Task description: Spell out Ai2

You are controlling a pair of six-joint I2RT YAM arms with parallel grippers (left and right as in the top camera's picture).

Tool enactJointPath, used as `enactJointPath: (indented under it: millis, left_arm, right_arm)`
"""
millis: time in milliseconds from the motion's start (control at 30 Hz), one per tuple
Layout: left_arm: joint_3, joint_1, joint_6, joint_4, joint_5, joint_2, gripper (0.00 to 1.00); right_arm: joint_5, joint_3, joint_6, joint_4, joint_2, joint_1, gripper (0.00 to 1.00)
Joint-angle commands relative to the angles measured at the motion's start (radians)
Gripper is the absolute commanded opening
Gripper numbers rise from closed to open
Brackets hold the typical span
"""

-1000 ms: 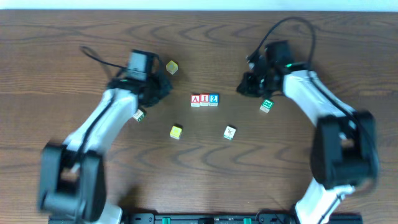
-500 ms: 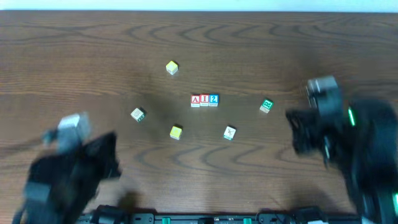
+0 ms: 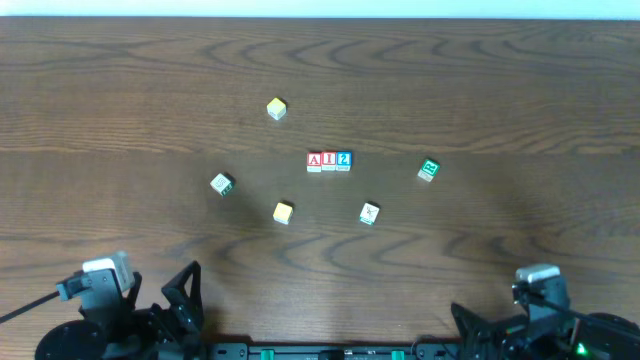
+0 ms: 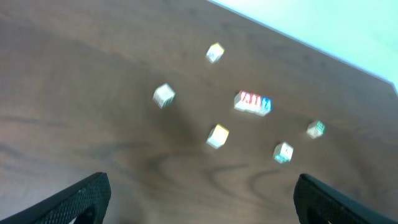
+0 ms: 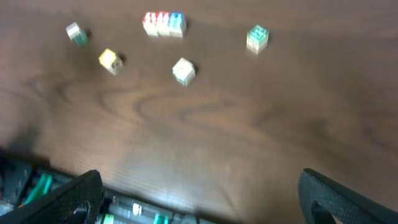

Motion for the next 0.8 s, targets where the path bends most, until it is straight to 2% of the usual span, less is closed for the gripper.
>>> enactJointPath:
  millis: [0,200,300,367,467,600,767]
  left_arm:
    - [-0.005,0.001,0.016,-0.048,-0.015,-0.004,0.95]
    - [-0.005,0.001,0.016,-0.148,-0.015,-0.004,0.96]
    - [-0.005,0.002,0.039,-0.150,-0.080,-0.011,0.95]
    - [-0.011,0.013,0.050,-0.047,-0.187,-0.027,0.95]
    - [-0.063,0.066,0.064,0.093,-0.237,-0.052,0.95]
    - [-0.267,0.149,0.159,0.315,-0.268,-0.082,0.95]
    - [-0.595,0.179,0.249,0.659,-0.251,-0.116,0.96]
  right_arm:
    - [0.006,-0.005,0.006,-0.046,-0.002,-0.001,0.98]
    - [0.006,-0.005,0.006,-0.084,-0.002,-0.001,0.99]
    - [0.006,-0.005,0.006,-0.084,-0.002,-0.001,0.99]
    - [0.006,-0.005,0.006,-0.084,-0.002,-0.001,0.99]
    - [0.006,-0.005,0.006,-0.084,-0.002,-0.001,0.99]
    - [0.006,-0.005,0.006,-0.084,-0.002,-0.001,0.99]
    - [0.006,-0.005,0.006,-0.084,-0.002,-0.001,0.99]
